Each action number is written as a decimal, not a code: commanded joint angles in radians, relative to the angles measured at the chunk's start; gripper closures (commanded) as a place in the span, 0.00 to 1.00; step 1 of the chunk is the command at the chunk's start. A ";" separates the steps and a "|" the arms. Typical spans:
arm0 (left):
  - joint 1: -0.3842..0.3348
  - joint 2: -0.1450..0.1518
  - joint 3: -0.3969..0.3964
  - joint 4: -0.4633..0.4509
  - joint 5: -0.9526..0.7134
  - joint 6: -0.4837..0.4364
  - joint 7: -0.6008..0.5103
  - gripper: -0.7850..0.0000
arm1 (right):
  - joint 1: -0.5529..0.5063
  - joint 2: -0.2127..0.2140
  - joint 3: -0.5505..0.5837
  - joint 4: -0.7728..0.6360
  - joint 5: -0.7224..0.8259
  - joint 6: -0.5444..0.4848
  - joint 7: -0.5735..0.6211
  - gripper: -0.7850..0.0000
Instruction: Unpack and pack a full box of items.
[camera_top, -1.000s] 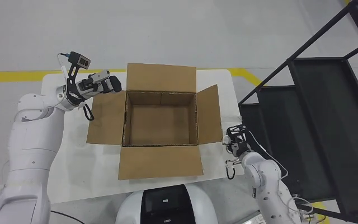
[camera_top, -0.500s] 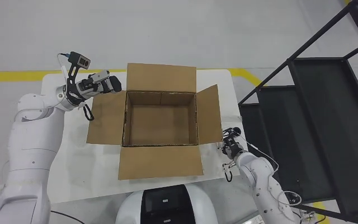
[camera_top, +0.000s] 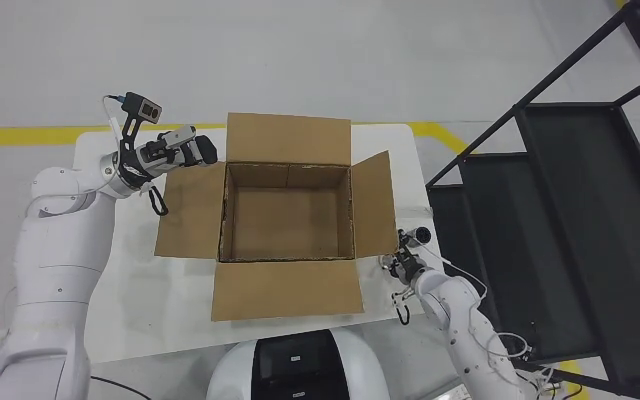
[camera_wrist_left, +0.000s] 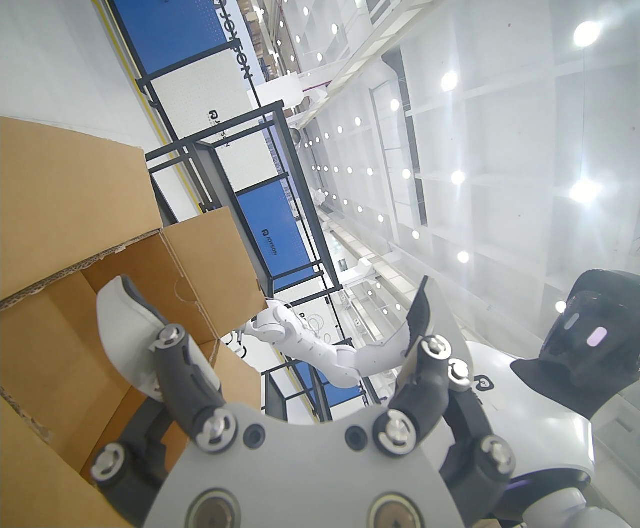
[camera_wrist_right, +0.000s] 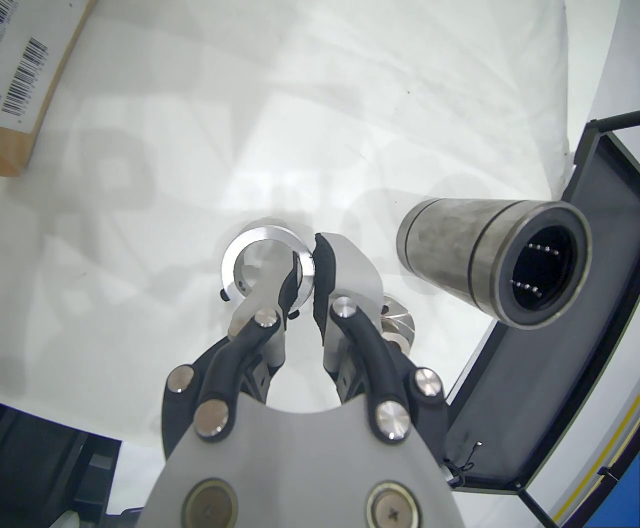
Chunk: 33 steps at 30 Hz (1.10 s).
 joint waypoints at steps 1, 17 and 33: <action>0.000 0.000 0.000 0.000 0.000 0.000 0.000 0.00 | -0.007 0.001 0.004 -0.025 0.002 0.008 0.013 0.00; 0.000 0.000 0.000 0.000 0.000 0.000 0.000 0.00 | -0.129 0.021 0.202 -0.368 0.405 -0.075 0.225 0.00; 0.000 0.000 0.000 0.000 0.000 0.000 0.000 0.00 | -0.122 0.023 0.222 -0.362 0.465 -0.074 0.214 0.00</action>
